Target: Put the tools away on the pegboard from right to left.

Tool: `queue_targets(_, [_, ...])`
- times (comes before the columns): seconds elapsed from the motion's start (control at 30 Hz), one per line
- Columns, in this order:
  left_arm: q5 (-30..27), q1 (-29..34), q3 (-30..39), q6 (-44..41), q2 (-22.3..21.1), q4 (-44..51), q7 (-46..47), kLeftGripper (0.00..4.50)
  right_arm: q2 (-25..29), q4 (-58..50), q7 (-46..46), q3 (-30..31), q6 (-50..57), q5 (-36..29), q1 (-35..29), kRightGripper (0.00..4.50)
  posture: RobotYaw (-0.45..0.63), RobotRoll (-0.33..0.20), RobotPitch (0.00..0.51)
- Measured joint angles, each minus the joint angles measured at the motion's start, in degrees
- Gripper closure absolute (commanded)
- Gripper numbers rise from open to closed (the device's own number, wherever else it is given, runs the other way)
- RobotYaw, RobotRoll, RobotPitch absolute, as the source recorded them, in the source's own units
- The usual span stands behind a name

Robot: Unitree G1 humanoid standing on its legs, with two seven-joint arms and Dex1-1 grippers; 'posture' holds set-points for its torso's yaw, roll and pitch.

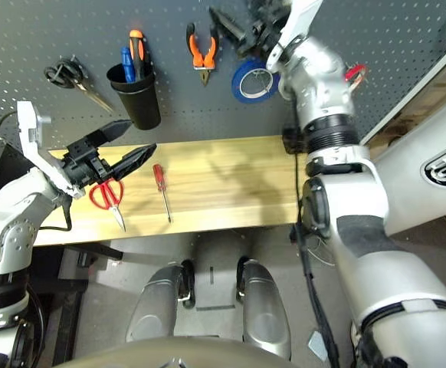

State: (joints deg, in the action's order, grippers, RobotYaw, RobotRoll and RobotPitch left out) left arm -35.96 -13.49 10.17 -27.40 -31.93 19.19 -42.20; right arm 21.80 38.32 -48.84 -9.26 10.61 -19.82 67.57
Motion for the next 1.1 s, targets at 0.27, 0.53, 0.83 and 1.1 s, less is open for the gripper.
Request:
queue_targets(0.27, [0.8,0.0,-2.2,-3.6,-0.1,-0.2,2.0,0.00,11.6,-11.8,-16.5,5.4,16.9,-2.8,-8.3,0.05,-0.01,0.000,0.134])
queue_targets(0.53, [5.6,-0.6,-5.3,-6.4,-0.1,-1.8,6.2,0.00,12.3,-21.5,-21.3,11.5,19.0,-1.8,-19.0,0.05,-0.02,0.000,0.135])
queue_targets(0.83, [12.1,-1.4,-9.6,-11.5,6.3,-8.9,16.3,0.00,11.2,-18.8,-24.4,16.2,10.4,2.1,-25.8,0.05,-0.01,0.000,0.137])
queue_targets(1.1, [17.0,-5.0,-9.5,-14.9,11.1,-16.1,24.7,0.00,10.8,-16.1,-28.2,17.7,0.5,4.7,-28.6,0.05,-0.02,0.000,0.169])
